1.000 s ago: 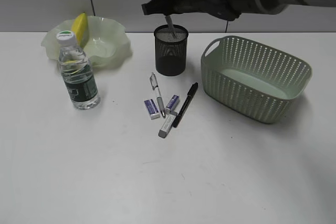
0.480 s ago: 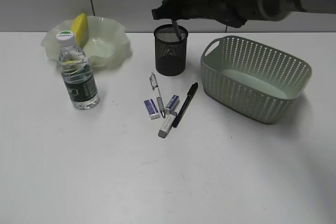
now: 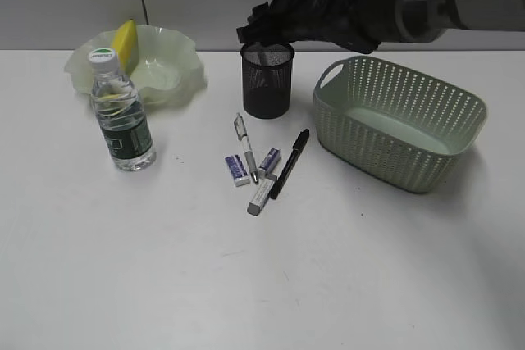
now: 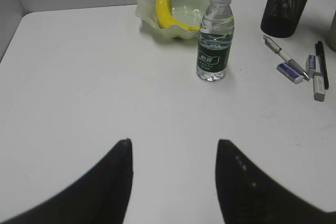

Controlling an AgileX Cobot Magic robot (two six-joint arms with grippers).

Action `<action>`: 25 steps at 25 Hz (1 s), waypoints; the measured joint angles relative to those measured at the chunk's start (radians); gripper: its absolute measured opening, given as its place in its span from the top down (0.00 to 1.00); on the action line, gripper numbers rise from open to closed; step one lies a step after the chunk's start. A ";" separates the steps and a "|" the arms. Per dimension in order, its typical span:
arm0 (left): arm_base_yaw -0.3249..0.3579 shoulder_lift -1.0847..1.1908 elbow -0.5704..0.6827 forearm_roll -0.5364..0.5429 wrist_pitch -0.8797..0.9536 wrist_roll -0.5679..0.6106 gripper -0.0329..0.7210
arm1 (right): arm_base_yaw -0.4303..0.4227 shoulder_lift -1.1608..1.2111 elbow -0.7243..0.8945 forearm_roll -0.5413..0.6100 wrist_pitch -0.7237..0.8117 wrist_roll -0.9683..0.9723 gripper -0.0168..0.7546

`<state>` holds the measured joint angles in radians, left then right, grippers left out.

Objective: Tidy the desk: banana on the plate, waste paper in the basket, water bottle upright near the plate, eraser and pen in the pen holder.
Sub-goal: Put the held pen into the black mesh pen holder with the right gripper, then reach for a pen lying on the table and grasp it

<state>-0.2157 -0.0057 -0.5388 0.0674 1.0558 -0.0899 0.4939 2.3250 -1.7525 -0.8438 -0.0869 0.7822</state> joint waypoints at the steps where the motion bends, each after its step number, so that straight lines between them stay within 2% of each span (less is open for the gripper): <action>1: 0.000 0.000 0.000 0.000 0.000 0.000 0.45 | 0.000 -0.001 0.000 0.000 0.000 0.000 0.47; 4: 0.000 0.000 0.000 0.000 0.000 0.000 0.45 | 0.000 -0.021 0.000 0.001 0.014 0.000 0.29; 7: 0.000 0.000 0.000 0.000 0.000 0.000 0.45 | 0.004 -0.072 0.000 0.045 0.093 0.000 0.24; 11: 0.000 0.000 0.000 0.000 0.000 0.000 0.45 | 0.020 -0.179 0.000 0.110 0.337 -0.019 0.22; 13: 0.000 0.000 0.000 0.000 0.000 0.000 0.45 | 0.033 -0.238 0.000 0.163 0.470 -0.102 0.22; 18: 0.000 0.000 0.000 0.000 0.000 0.000 0.45 | 0.061 -0.365 0.021 0.442 0.767 -0.466 0.22; 21: 0.000 0.000 0.000 0.000 0.000 0.000 0.45 | 0.061 -0.454 0.114 0.556 0.886 -0.558 0.24; 25: 0.000 0.000 0.000 0.000 0.000 0.000 0.45 | 0.061 -0.635 0.319 0.608 0.948 -0.593 0.29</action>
<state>-0.2157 -0.0057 -0.5388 0.0674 1.0558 -0.0899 0.5554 1.6896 -1.4336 -0.2356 0.8616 0.1890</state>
